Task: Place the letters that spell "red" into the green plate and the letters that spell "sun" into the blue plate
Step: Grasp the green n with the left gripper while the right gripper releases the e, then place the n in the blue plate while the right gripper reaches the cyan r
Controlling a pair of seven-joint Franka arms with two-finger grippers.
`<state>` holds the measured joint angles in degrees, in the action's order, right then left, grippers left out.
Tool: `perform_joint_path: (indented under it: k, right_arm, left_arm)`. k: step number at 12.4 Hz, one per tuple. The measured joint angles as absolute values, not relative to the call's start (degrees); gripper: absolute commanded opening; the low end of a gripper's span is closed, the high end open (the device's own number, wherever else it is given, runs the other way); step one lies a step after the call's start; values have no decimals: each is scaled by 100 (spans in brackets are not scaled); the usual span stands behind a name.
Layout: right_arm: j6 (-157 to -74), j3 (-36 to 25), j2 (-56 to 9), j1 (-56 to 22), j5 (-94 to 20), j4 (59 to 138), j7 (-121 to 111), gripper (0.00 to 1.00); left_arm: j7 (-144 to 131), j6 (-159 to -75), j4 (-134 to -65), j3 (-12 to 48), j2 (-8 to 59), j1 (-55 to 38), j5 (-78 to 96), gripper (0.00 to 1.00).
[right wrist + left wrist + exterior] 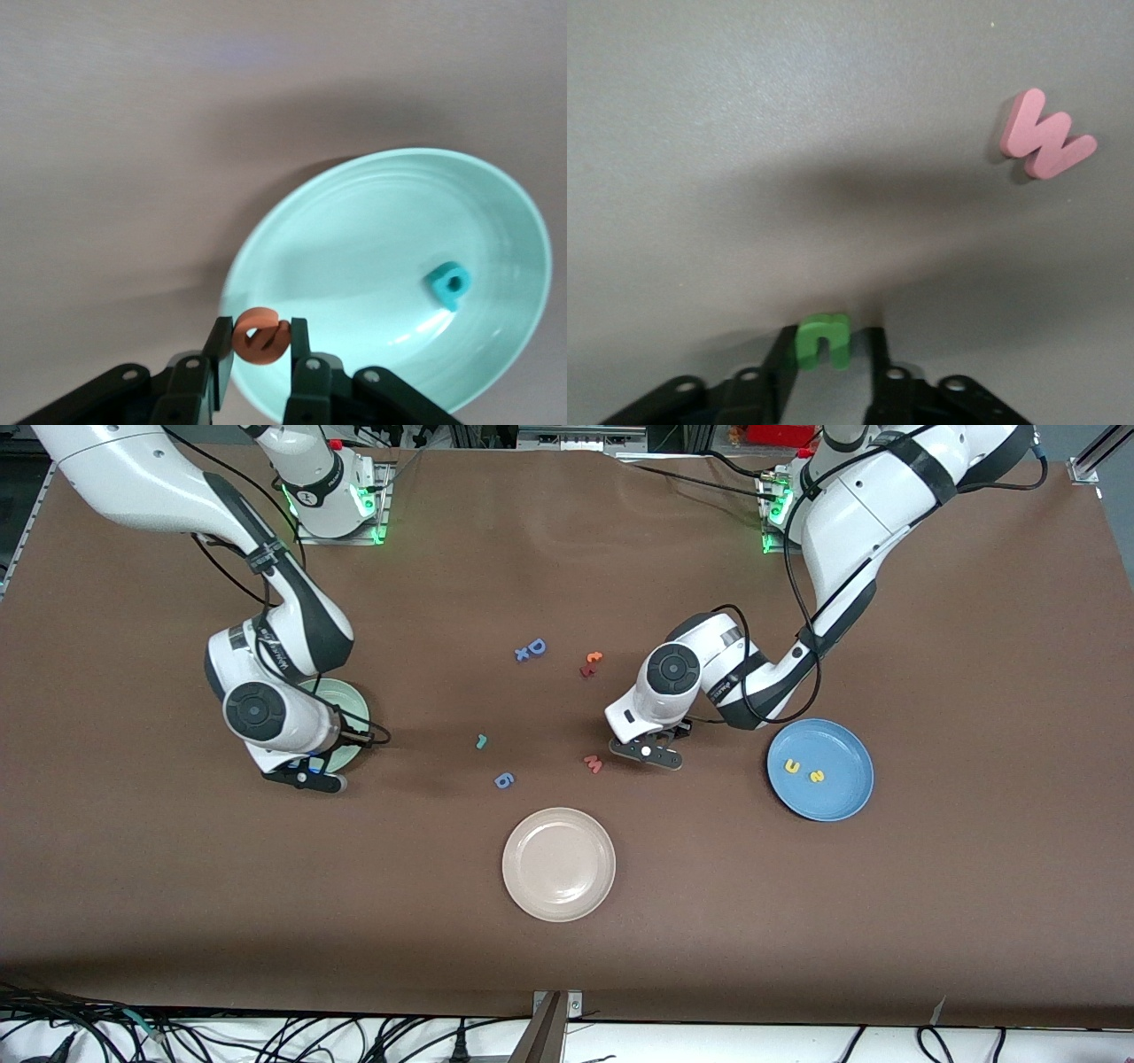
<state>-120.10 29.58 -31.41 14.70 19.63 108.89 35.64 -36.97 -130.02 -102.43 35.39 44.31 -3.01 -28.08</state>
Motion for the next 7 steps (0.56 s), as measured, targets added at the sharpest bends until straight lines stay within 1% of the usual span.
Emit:
perform_joint_path:
  k: [3,5,7]
  right_arm:
    - [-12002,2947,-3160,1744,1963,11128,3163,17]
    - [-12004,2940,-3171,1933,1963,11283,2879,18]
    - [-12008,2939,-3183,2081,1963,11395,2698,19]
  left_arm:
    - [-3686,-12843,-10153,3518,4387,-207,-2813,0]
    - [-3604,-12391,-10048,3524,4161,-65,-2814,0]
    - [-3244,-11753,-10015,3527,3777,125,-2814,0]
